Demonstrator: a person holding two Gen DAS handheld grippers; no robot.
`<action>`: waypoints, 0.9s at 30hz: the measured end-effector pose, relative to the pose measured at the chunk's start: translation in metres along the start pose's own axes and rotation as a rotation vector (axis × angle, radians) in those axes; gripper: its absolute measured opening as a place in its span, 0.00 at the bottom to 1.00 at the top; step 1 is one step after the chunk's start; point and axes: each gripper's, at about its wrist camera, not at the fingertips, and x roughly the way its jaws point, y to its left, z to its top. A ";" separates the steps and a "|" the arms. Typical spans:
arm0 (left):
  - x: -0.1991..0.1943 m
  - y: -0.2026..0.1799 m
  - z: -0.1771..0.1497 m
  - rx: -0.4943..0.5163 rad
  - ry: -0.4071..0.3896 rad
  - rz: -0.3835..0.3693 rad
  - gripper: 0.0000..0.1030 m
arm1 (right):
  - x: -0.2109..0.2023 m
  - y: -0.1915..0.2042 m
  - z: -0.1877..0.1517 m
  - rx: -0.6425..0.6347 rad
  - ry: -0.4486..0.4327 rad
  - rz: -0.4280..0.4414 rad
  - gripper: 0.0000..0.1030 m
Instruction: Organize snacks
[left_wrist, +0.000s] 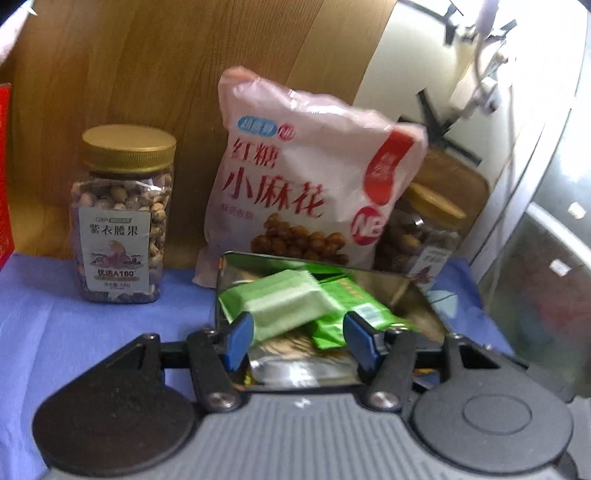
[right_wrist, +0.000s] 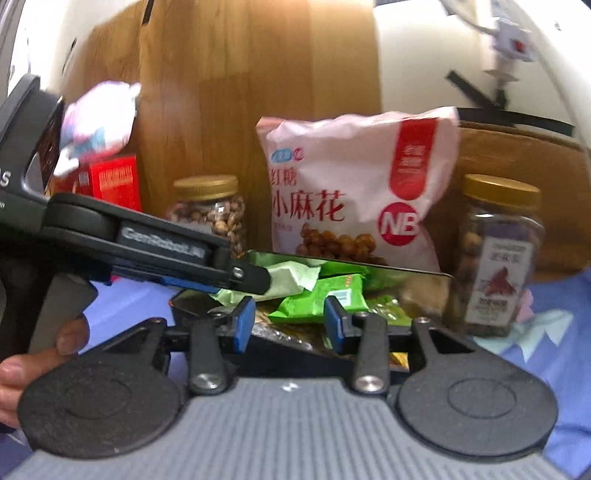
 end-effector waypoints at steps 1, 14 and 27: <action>-0.009 -0.003 -0.002 0.003 -0.014 0.002 0.54 | -0.009 0.000 -0.002 0.019 -0.010 -0.001 0.45; -0.074 -0.050 -0.088 0.181 0.059 0.182 0.66 | -0.081 -0.008 -0.068 0.360 0.060 -0.009 0.50; -0.091 -0.061 -0.139 0.194 0.124 0.247 0.76 | -0.129 -0.003 -0.096 0.472 0.029 -0.040 0.57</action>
